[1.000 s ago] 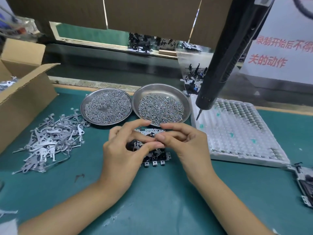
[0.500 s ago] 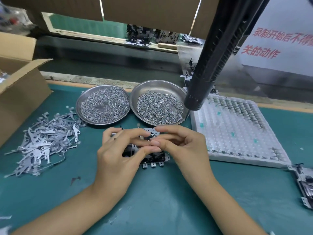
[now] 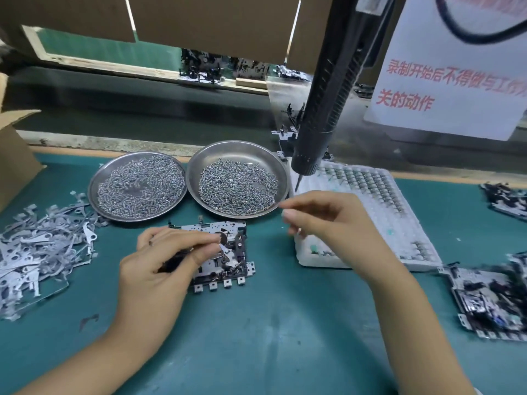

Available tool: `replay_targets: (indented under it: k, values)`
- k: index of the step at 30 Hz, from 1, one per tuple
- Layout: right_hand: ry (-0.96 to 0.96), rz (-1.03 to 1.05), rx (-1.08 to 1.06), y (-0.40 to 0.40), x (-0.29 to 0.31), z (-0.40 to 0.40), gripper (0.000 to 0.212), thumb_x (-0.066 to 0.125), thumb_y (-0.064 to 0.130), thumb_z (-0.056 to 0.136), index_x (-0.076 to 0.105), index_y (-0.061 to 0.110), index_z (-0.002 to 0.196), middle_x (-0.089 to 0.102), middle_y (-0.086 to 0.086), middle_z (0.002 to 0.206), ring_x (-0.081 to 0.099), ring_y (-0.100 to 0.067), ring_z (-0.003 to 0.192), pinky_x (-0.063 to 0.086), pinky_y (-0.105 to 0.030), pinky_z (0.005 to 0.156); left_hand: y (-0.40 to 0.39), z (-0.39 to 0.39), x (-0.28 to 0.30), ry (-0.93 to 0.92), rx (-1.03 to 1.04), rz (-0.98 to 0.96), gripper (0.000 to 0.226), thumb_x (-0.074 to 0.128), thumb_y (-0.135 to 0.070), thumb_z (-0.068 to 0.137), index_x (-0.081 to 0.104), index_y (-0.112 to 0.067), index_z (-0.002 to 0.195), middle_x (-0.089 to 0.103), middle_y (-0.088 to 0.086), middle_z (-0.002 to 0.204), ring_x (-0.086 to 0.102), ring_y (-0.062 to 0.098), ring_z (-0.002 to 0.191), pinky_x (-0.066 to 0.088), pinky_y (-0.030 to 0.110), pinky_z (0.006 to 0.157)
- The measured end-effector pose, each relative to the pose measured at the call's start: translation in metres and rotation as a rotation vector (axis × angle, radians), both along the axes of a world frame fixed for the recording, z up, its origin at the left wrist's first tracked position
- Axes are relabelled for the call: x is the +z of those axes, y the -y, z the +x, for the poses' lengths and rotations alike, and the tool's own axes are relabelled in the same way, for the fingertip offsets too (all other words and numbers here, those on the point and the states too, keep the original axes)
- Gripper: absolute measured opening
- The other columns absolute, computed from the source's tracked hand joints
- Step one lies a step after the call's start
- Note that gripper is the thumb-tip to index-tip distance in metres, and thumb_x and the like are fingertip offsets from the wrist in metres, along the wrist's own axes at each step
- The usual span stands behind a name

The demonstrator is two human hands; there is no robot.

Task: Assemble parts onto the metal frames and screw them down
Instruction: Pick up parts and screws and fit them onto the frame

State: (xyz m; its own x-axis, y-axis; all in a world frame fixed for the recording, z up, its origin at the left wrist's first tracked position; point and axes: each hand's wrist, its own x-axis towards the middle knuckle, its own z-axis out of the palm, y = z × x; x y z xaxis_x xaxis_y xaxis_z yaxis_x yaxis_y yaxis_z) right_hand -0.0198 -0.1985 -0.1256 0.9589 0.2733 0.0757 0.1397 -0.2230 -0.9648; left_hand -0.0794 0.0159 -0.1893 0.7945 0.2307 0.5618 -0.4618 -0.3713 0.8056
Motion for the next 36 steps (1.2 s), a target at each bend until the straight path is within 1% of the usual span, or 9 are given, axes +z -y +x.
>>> replay_targets:
  k: [2, 4, 8, 13, 22, 25, 29, 32, 36]
  values:
    - [0.165, -0.271, -0.276, 0.028, 0.000, 0.013, 0.019, 0.066, 0.002, 0.085, 0.072, 0.019, 0.084, 0.069, 0.013, 0.076, 0.061, -0.003, 0.064, 0.045, -0.012, 0.062, 0.003, 0.000, 0.000, -0.052, 0.000, -0.062, 0.019, 0.071, -0.034, 0.074, 0.071, -0.046, 0.088, 0.069, -0.021, 0.084, 0.056, 0.013, 0.089, 0.042, 0.019, 0.086]
    - [0.262, -0.597, -0.495, 0.059, -0.001, 0.026, 0.025, 0.057, -0.003, 0.086, 0.072, 0.015, 0.095, 0.068, 0.006, 0.088, 0.057, -0.008, 0.071, 0.041, -0.012, 0.064, 0.004, 0.001, 0.000, -0.085, -0.003, -0.070, 0.021, 0.069, -0.032, 0.071, 0.071, -0.046, 0.086, 0.068, -0.018, 0.082, 0.055, 0.015, 0.088, 0.040, 0.012, 0.084]
    - [0.087, -0.998, -0.639, 0.119, -0.002, 0.043, 0.040, 0.049, -0.008, 0.080, 0.069, 0.010, 0.109, 0.067, -0.012, 0.101, 0.058, -0.031, 0.087, 0.049, -0.036, 0.076, 0.005, 0.003, 0.001, -0.119, 0.016, -0.086, 0.021, 0.068, -0.035, 0.069, 0.070, -0.049, 0.084, 0.067, -0.020, 0.080, 0.055, 0.022, 0.087, 0.038, 0.009, 0.081]
    - [0.020, -1.129, -0.541, 0.127, 0.000, 0.046, 0.048, 0.048, -0.010, 0.073, 0.068, 0.015, 0.109, 0.064, -0.004, 0.094, 0.054, -0.028, 0.087, 0.051, -0.037, 0.073, 0.006, 0.006, 0.002, -0.117, 0.013, -0.054, 0.024, 0.067, -0.036, 0.070, 0.068, -0.056, 0.083, 0.067, -0.026, 0.079, 0.055, 0.021, 0.088, 0.040, 0.017, 0.083]
    - [0.226, -1.276, -0.528, 0.125, -0.010, 0.044, 0.048, 0.049, -0.012, 0.074, 0.069, 0.017, 0.106, 0.068, -0.007, 0.092, 0.058, -0.032, 0.088, 0.046, -0.034, 0.067, 0.005, 0.007, 0.001, -0.117, 0.029, -0.066, 0.022, 0.069, -0.034, 0.071, 0.069, -0.046, 0.089, 0.069, -0.024, 0.086, 0.059, 0.015, 0.092, 0.042, 0.022, 0.086]
    - [0.274, -1.278, -0.552, 0.126, -0.012, 0.041, 0.042, 0.052, -0.011, 0.076, 0.070, 0.013, 0.105, 0.069, -0.009, 0.094, 0.058, -0.033, 0.092, 0.045, -0.035, 0.070, 0.005, 0.006, 0.001, -0.122, 0.051, -0.052, 0.026, 0.069, -0.035, 0.070, 0.067, -0.049, 0.092, 0.068, -0.029, 0.088, 0.057, 0.010, 0.093, 0.040, 0.017, 0.086]
    - [0.287, -1.095, -0.546, 0.120, 0.006, 0.032, 0.024, 0.057, -0.008, 0.079, 0.074, 0.006, 0.089, 0.070, -0.013, 0.092, 0.061, -0.033, 0.086, 0.049, -0.035, 0.072, 0.005, 0.006, 0.002, -0.110, 0.055, -0.053, 0.028, 0.069, -0.034, 0.071, 0.067, -0.053, 0.091, 0.068, -0.028, 0.089, 0.056, 0.005, 0.092, 0.042, 0.028, 0.088]
    - [0.106, -0.745, -0.265, 0.089, 0.025, 0.007, 0.020, 0.073, -0.001, 0.075, 0.072, 0.018, 0.069, 0.070, 0.002, 0.069, 0.067, -0.012, 0.063, 0.053, -0.024, 0.058, 0.006, 0.006, 0.003, -0.079, 0.036, -0.036, 0.030, 0.069, -0.030, 0.072, 0.068, -0.050, 0.094, 0.066, -0.031, 0.086, 0.055, -0.007, 0.088, 0.040, 0.037, 0.089]
    - [-0.036, -0.301, 0.182, 0.008, 0.017, -0.025, 0.027, 0.073, -0.004, 0.076, 0.071, 0.021, 0.068, 0.073, 0.004, 0.091, 0.067, -0.008, 0.074, 0.056, -0.023, 0.071, 0.007, 0.004, 0.003, -0.020, -0.009, 0.036, 0.020, 0.069, -0.029, 0.075, 0.071, -0.036, 0.094, 0.065, -0.033, 0.088, 0.056, -0.007, 0.084, 0.035, 0.032, 0.086]
